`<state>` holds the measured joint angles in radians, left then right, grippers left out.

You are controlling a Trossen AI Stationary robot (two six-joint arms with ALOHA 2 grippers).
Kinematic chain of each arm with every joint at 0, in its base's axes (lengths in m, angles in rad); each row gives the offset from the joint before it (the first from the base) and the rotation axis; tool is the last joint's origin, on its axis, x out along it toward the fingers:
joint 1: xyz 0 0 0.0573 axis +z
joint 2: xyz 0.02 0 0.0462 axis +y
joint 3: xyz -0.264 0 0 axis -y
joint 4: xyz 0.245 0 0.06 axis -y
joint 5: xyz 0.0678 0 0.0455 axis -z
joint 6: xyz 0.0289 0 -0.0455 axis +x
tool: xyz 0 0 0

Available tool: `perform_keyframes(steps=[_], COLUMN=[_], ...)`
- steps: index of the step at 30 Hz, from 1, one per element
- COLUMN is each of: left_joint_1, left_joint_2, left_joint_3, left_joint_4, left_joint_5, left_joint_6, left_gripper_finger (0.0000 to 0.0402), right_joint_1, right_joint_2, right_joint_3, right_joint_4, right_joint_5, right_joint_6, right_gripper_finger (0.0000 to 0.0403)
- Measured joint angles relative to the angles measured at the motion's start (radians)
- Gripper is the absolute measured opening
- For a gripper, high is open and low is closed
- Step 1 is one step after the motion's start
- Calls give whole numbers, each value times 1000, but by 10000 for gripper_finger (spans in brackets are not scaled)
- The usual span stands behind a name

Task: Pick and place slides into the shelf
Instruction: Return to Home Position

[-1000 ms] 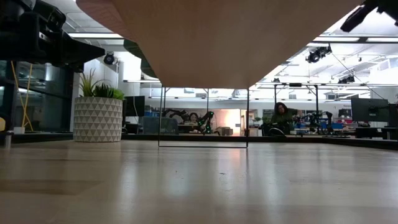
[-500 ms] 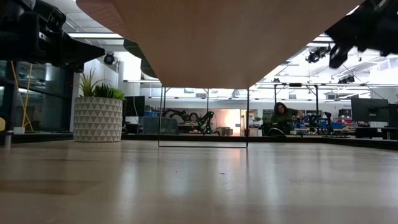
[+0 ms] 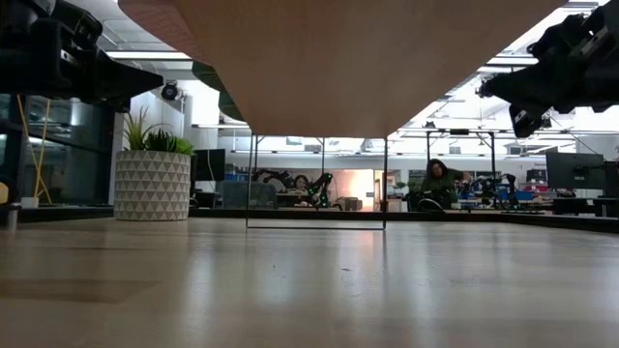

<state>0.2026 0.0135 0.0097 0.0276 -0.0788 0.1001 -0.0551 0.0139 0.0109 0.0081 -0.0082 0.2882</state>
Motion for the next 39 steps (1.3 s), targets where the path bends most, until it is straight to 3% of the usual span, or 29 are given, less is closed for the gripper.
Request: perform_keyframes(steps=[11,39], left_joint_1=[0,0], left_joint_2=[0,0], left_joint_3=[0,0], left_joint_4=[0,0], left_joint_5=[0,0], left_joint_6=[0,0], left_gripper_finger=[1,1], right_joint_1=[0,0], right_joint_2=[0,0], right_joint_3=[0,1], right_joint_4=[-1,-4], right_joint_5=[3,4], right_joint_6=[-61,-27], right_gripper_finger=[0,0])
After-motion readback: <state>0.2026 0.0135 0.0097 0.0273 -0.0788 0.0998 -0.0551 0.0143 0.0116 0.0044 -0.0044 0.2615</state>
